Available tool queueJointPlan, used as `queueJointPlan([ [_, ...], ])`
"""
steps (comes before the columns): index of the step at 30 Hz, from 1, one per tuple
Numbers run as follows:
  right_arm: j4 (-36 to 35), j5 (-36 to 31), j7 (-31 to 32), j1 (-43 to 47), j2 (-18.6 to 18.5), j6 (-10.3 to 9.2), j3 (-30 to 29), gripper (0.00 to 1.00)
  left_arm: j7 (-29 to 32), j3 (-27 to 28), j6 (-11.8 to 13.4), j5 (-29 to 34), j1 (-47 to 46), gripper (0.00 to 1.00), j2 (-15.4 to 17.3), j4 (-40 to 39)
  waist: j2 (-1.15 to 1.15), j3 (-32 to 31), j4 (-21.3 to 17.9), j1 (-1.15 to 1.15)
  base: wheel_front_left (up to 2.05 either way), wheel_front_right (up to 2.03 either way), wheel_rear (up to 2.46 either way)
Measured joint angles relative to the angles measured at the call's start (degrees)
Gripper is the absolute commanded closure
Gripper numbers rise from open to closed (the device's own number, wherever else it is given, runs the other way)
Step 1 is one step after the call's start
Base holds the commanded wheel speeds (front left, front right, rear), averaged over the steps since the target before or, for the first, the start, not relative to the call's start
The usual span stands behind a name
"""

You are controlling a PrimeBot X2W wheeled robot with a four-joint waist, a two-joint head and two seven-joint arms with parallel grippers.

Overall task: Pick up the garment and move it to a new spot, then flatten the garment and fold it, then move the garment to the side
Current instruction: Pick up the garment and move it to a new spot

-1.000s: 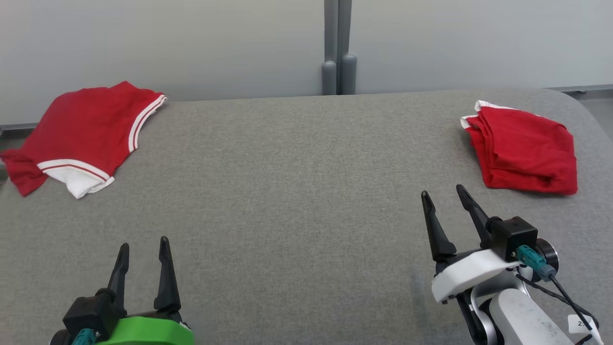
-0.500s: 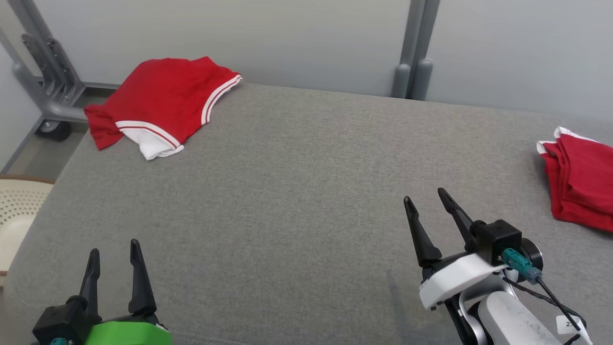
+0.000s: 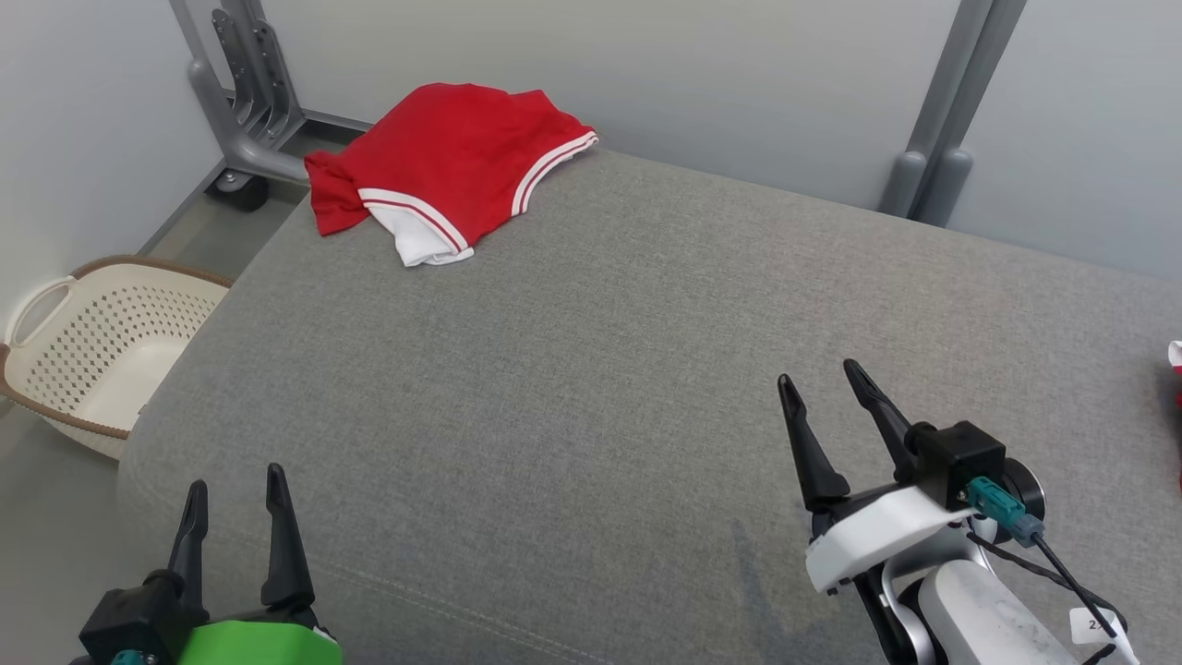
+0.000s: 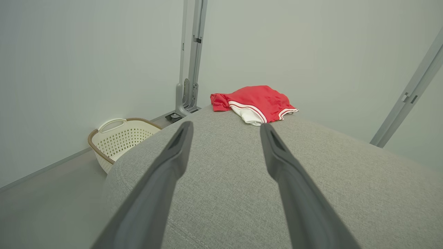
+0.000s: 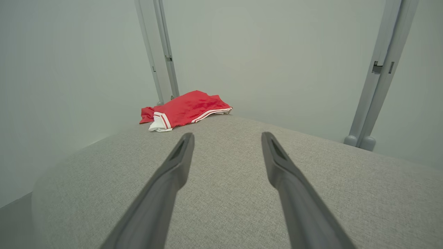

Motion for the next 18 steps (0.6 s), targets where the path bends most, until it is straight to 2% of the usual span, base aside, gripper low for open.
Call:
queueJointPlan([
  [9,0.0,-0.84,0.0,-0.01,-0.13,-0.01,0.03,0.0,0.0,-0.64,0.0,1.11,-0.28,0.0,-0.03,-1.29,0.0,1.38,-1.16,0.0,0.0,0.0,0.0],
  [14,-0.21,-1.38,0.0,-0.19,-0.71,-0.08,-0.52,0.0,0.1,-2.19,-0.13,1.98,-4.87,0.0,0.29,-2.47,0.0,2.96,-2.21,0.0,0.0,0.0,0.0],
  [18,-0.97,-2.01,0.01,-1.63,-1.97,-0.2,-1.24,0.0,2.15,-2.31,-0.76,4.13,-12.01,0.0,3.13,-3.3,0.0,4.5,-3.01,0.0,0.0,0.0,0.0],
])
